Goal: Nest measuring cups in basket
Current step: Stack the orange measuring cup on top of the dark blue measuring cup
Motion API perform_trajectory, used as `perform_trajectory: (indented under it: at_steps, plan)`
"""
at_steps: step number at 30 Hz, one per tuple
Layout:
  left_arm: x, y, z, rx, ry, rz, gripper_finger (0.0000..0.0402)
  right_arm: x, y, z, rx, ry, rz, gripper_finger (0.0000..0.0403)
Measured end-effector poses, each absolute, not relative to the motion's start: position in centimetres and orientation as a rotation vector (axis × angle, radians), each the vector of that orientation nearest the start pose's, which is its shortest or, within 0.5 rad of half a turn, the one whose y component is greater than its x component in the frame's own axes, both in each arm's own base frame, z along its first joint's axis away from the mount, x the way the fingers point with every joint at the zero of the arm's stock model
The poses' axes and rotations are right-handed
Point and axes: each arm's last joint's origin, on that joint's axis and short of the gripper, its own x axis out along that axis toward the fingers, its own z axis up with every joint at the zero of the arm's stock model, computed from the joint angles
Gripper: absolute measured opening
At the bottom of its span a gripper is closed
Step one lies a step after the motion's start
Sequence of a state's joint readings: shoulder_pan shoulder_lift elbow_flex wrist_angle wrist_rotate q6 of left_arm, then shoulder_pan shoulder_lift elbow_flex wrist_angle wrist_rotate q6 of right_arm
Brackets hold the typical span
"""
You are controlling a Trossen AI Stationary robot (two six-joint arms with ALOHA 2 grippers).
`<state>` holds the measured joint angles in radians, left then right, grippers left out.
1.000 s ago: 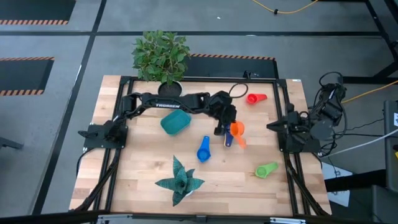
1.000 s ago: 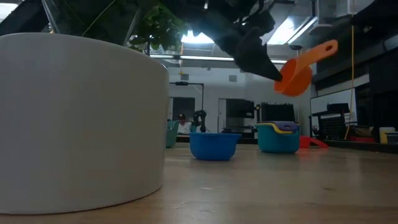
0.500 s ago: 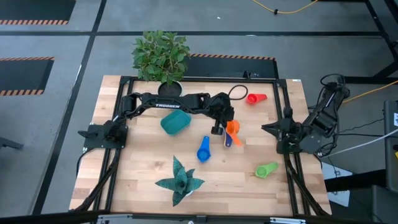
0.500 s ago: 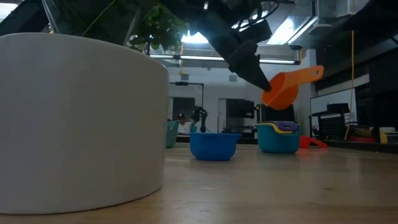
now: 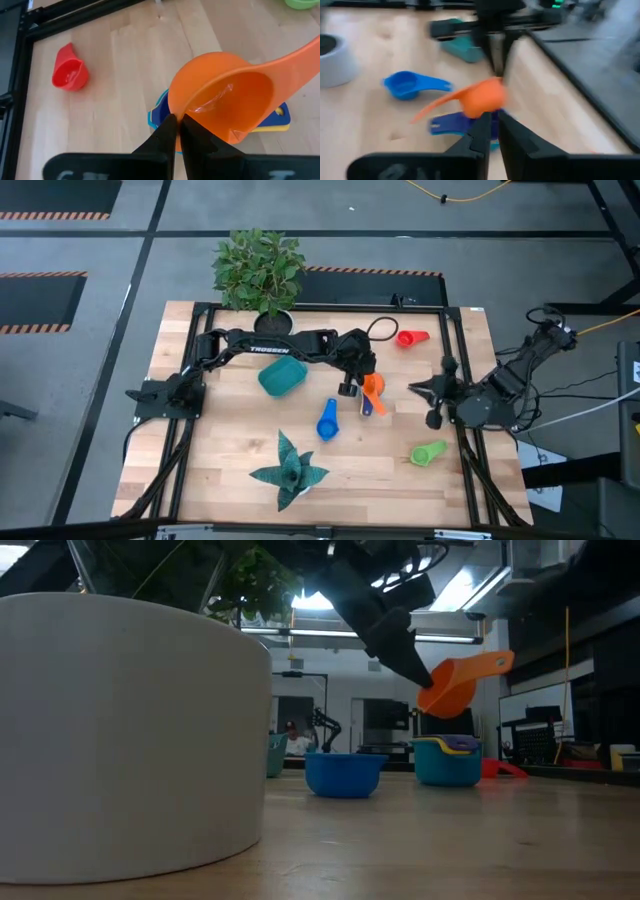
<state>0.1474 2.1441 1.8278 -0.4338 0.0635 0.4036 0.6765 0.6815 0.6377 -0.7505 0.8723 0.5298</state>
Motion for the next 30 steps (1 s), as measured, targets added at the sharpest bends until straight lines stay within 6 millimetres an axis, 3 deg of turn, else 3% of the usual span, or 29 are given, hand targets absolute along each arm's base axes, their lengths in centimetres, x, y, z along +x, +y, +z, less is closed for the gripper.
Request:
perform_trajectory:
  at_steps: [4, 7, 13, 20, 30]
  plan:
    - [48.0, 6.9, 24.0, 0.305, 0.75, -0.073, 0.0012, 12.7, 6.4, 24.0, -0.089, 0.474, -0.114, 0.0039]
    - [48.0, 6.9, 24.0, 0.305, 0.75, -0.073, 0.0013, 13.7, 5.7, 24.0, -0.093, 0.443, -0.031, 0.0039]
    - [48.0, 6.9, 24.0, 0.304, 0.748, -0.077, 0.0013, 14.9, 3.1, 24.5, -0.097, 0.428, -0.025, 0.0039]
    - [48.0, 6.9, 24.0, 0.304, 0.749, -0.077, 0.0013, 15.9, 0.1, 22.8, -0.06, 0.496, -0.115, 0.0039]
    - [48.0, 7.0, 24.0, 0.307, 0.756, -0.07, 0.0013, 17.4, -1.4, 20.8, -0.02, 0.557, -0.086, 0.0039]
